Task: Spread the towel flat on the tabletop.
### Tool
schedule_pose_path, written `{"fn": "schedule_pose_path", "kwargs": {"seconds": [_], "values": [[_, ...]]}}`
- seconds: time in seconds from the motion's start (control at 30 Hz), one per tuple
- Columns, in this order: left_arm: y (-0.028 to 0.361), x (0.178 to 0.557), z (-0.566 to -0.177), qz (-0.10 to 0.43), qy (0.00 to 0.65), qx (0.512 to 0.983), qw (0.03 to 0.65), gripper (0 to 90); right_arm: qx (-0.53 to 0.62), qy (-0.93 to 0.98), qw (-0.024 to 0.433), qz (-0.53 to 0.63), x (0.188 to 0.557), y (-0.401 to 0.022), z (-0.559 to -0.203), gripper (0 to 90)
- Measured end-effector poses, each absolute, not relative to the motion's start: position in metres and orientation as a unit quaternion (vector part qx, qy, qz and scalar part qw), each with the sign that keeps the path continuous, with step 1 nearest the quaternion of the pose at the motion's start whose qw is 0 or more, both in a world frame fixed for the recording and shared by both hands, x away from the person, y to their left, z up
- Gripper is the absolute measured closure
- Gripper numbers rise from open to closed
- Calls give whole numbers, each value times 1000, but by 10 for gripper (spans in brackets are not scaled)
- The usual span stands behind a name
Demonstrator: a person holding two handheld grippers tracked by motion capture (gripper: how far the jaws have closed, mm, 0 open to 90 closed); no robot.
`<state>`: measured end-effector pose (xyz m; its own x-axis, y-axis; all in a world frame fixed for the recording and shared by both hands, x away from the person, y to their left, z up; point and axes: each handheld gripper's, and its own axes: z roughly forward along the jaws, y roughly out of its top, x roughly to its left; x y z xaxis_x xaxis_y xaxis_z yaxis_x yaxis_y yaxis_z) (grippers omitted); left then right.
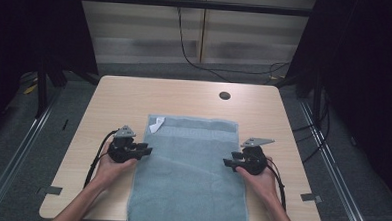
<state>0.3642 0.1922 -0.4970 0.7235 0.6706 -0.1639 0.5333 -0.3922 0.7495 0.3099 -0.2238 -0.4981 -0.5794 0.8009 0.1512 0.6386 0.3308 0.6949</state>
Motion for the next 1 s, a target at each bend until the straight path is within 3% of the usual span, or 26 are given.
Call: {"fn": "schedule_pose_path", "kwargs": {"seconds": [0.3,1.0], "values": [[194,346,-506,85,328,848,407,667,449,800,141,371,311,-224,-505,482],[189,281,-500,62,292,869,396,617,428,817,111,370,225,-229,-500,454]]}}
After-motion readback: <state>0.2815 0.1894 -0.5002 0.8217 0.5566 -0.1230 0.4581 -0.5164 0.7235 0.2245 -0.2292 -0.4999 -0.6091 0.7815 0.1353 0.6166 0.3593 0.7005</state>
